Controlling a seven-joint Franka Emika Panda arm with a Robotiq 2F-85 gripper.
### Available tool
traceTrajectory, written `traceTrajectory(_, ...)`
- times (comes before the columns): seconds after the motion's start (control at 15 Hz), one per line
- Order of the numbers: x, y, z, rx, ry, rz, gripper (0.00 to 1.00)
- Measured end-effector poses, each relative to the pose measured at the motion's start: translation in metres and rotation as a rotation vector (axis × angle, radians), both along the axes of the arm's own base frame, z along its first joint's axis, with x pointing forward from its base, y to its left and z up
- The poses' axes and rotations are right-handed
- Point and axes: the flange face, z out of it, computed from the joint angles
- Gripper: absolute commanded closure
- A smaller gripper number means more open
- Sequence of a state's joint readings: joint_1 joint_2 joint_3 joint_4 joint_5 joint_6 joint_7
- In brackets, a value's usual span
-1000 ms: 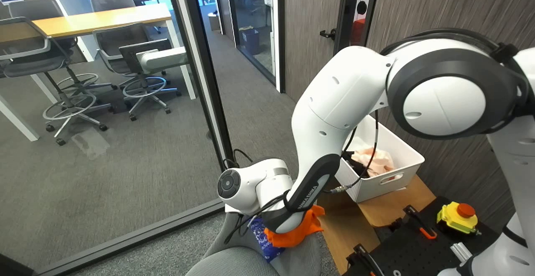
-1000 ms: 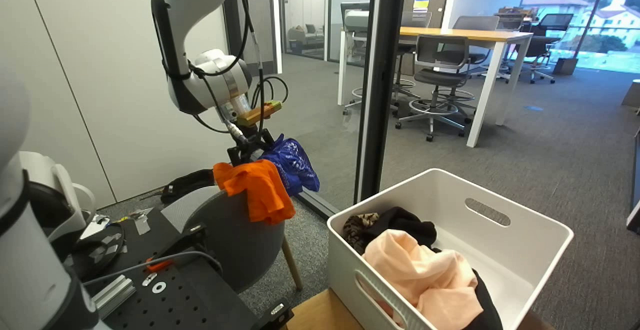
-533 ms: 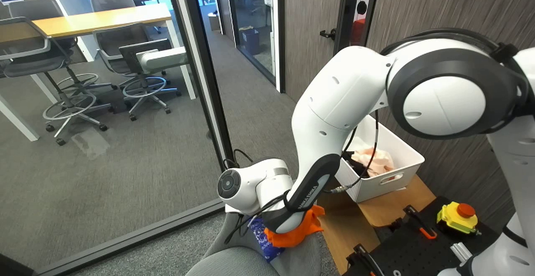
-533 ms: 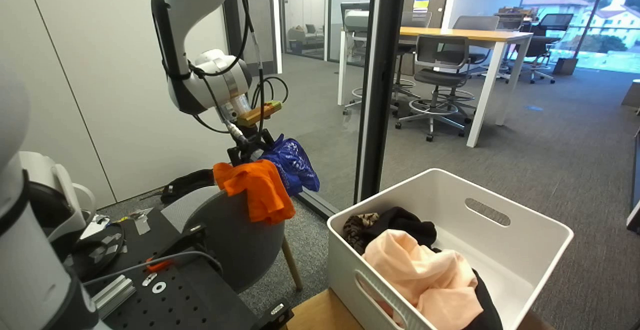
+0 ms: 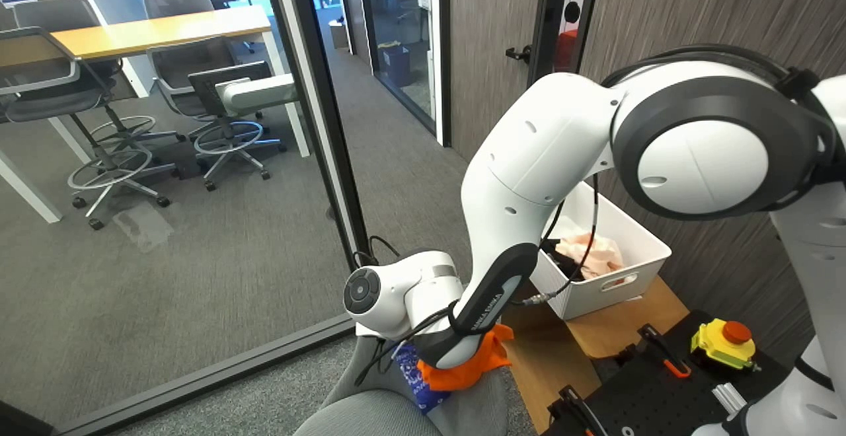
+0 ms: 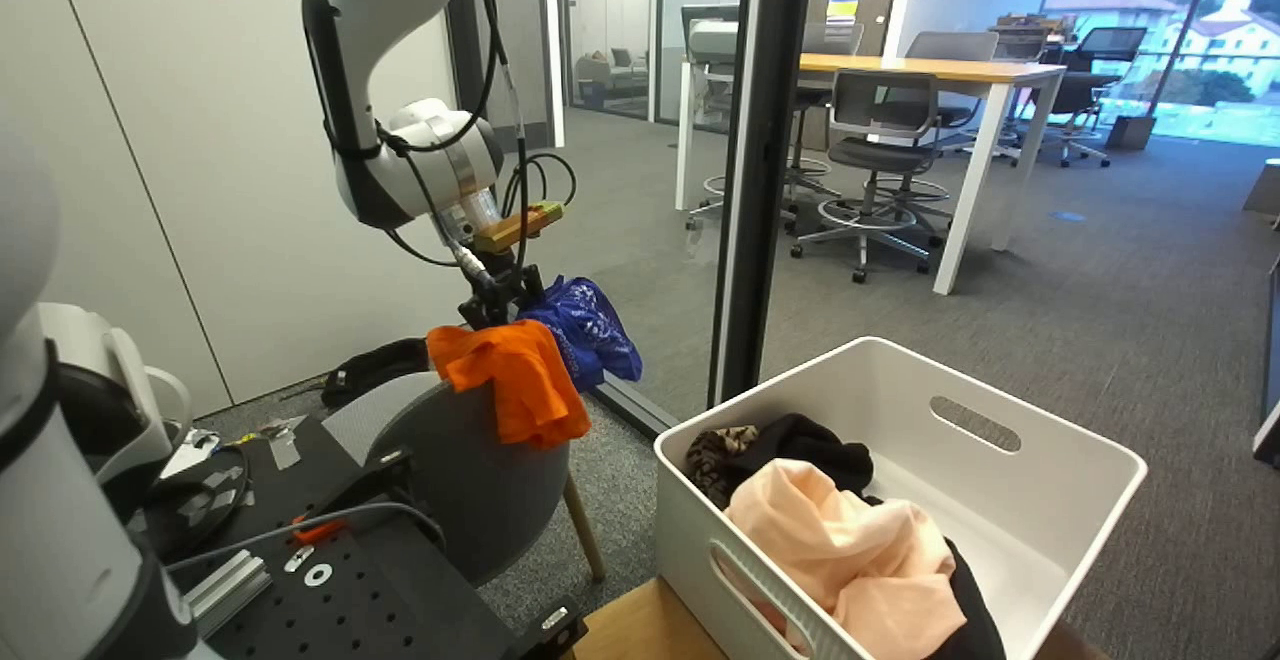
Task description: Pick up the blue cloth from the headrest of the chair and put it in the box
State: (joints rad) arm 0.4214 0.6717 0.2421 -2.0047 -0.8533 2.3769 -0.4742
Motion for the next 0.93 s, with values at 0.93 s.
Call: traceTrajectory(0.93, -0.0002, 0.0004, 0.0002, 0.0, -0.001, 0.004, 0.96)
